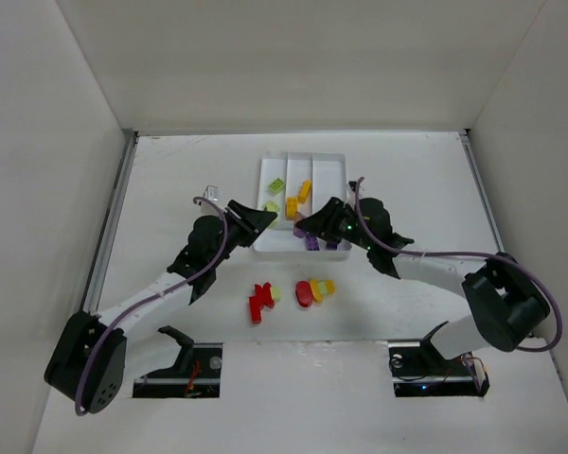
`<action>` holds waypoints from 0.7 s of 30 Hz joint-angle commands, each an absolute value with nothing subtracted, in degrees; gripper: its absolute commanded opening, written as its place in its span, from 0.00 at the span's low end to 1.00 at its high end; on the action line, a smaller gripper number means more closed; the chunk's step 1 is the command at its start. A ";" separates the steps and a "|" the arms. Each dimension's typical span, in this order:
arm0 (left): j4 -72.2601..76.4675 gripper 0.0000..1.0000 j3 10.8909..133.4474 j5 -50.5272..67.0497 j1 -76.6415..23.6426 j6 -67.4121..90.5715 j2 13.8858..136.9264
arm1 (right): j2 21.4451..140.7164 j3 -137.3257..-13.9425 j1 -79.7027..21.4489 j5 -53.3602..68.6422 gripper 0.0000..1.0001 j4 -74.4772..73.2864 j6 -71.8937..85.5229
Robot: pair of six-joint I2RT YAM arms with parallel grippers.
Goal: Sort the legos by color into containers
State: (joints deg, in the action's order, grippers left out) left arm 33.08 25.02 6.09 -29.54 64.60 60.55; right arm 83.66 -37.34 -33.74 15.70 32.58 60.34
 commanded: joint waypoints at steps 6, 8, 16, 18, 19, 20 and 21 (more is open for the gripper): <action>31.03 0.25 34.45 0.09 -28.87 52.92 70.56 | 86.48 -52.02 -41.00 -4.47 0.29 2.03 36.40; 29.80 0.25 36.38 -1.40 -28.61 50.72 72.94 | 87.62 -53.43 -41.17 -5.97 0.29 1.15 35.34; 27.07 0.26 44.11 -5.53 -28.61 43.60 82.25 | 93.34 -57.48 -41.70 -7.21 0.30 -0.88 33.05; 26.90 0.26 45.69 -5.54 -28.43 42.63 84.36 | 94.04 -58.01 -42.23 -7.47 0.31 -0.88 32.44; 26.89 0.26 46.57 -5.54 -28.43 41.76 85.42 | 94.39 -58.18 -42.49 -7.64 0.32 -0.79 31.91; 26.72 0.26 47.37 -5.54 -28.43 40.97 86.39 | 94.74 -58.36 -42.75 -7.91 0.33 -0.79 31.73; 26.28 0.26 48.24 -5.62 -28.52 40.09 87.27 | 95.01 -58.36 -43.02 -8.08 0.33 -0.44 31.55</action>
